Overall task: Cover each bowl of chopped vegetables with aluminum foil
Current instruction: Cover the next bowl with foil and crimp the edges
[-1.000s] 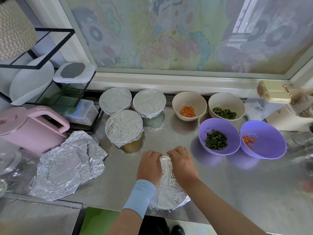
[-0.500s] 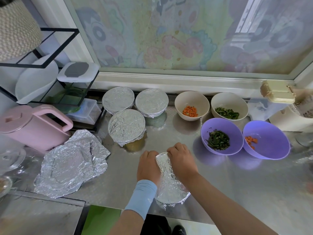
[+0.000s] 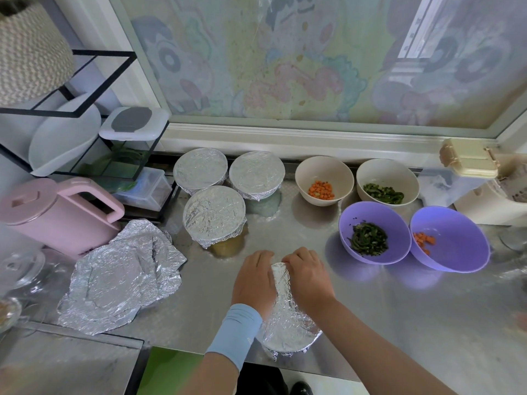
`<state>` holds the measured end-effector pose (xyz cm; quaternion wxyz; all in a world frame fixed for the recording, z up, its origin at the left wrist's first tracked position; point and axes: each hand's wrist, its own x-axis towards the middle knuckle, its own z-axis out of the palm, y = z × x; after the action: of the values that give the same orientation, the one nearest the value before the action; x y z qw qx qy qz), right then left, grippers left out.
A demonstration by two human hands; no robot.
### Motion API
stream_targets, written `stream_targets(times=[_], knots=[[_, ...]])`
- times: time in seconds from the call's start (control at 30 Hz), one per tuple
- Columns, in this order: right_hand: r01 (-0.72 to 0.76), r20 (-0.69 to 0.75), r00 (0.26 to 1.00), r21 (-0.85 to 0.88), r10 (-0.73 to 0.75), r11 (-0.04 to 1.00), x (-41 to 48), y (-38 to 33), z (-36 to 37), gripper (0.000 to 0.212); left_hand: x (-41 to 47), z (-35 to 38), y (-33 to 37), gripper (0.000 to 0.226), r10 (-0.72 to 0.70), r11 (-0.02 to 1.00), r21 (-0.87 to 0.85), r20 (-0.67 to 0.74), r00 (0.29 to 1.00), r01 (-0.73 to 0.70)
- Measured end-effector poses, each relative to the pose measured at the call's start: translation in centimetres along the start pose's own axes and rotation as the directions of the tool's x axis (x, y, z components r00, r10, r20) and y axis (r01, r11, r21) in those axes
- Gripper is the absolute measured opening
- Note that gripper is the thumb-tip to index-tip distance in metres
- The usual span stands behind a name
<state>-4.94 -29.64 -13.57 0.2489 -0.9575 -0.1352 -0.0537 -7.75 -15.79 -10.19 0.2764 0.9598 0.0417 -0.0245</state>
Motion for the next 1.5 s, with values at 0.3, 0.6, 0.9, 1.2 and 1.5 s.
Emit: stream_targets(times=[0.3, 0.6, 0.9, 1.2, 1.5], knots=[[-0.047, 0.160, 0.986, 0.018, 0.043, 0.999, 0.2, -0.1, -0.4, 0.026, 0.5, 1.1, -0.3, 0.035, 0.093, 0.992, 0.079, 0.086, 0.992, -0.100], [-0.185, 0.216, 0.964, 0.133, 0.153, 0.974, -1.1, 0.5, -1.4, 0.036, -1.0, 0.4, -0.4, 0.071, 0.178, 0.950, 0.231, 0.151, 0.972, -0.210], [-0.478, 0.347, 0.871, 0.442, 0.347, 0.759, -2.2, 1.0, -2.3, 0.026, -1.9, 1.6, 0.2, 0.078, 0.218, 0.888, 0.370, 0.189, 0.957, -0.275], [-0.540, 0.341, 0.841, 0.488, 0.420, 0.686, -3.2, 0.7, -2.7, 0.035, -3.2, 1.6, -1.2, 0.069, 0.258, 0.919, 0.292, 0.062, 0.964, -0.265], [-0.611, 0.286, 0.773, 0.579, 0.567, 0.541, -3.8, 0.4, -1.5, 0.030, -3.6, 1.9, -1.2, 0.058, -0.121, 0.925, -0.373, -0.089, 0.989, 0.079]])
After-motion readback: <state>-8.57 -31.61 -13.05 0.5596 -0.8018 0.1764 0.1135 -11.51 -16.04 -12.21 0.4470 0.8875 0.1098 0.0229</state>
